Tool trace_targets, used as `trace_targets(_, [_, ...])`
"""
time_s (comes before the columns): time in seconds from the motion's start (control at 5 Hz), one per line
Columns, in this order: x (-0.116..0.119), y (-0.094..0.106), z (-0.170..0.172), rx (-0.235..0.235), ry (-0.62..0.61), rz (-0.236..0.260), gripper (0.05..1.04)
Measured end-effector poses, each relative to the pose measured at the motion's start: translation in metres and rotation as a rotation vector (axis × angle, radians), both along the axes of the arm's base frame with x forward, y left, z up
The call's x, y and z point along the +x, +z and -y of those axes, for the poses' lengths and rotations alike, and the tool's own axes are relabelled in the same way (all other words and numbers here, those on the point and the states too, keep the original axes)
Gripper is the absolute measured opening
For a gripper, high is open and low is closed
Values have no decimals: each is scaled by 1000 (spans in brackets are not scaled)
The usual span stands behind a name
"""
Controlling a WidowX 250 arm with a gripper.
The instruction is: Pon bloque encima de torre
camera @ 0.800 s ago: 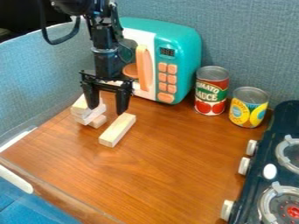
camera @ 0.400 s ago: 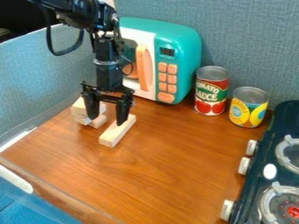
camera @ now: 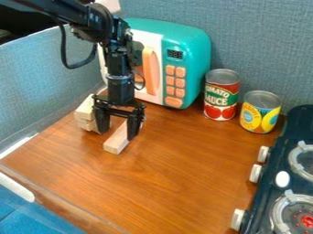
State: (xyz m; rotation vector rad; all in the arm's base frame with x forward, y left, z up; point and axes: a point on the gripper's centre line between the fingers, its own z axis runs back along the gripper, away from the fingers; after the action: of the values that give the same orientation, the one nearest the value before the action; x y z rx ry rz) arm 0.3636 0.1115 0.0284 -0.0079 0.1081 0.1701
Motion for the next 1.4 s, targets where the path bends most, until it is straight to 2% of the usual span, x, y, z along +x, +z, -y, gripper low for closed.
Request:
trace_targets(0.2, [3,0,-1,7,7,17,1000])
trace_targets(0.4, [0,-15,-1,10,19,-21,1000])
trace_targets(0.6, [5,-19,-4,10,27,-23,999])
trace_targets(0.8, [12,-22,-9,14,42,-29,957])
trace_targets(1.0, [8,-22,-12,15,45,-15,675])
trace_targets(1.2, [-5,-19,-7,18,37,-6,570])
trace_targets(1.4, [-9,-19,0,29,3,-6,570])
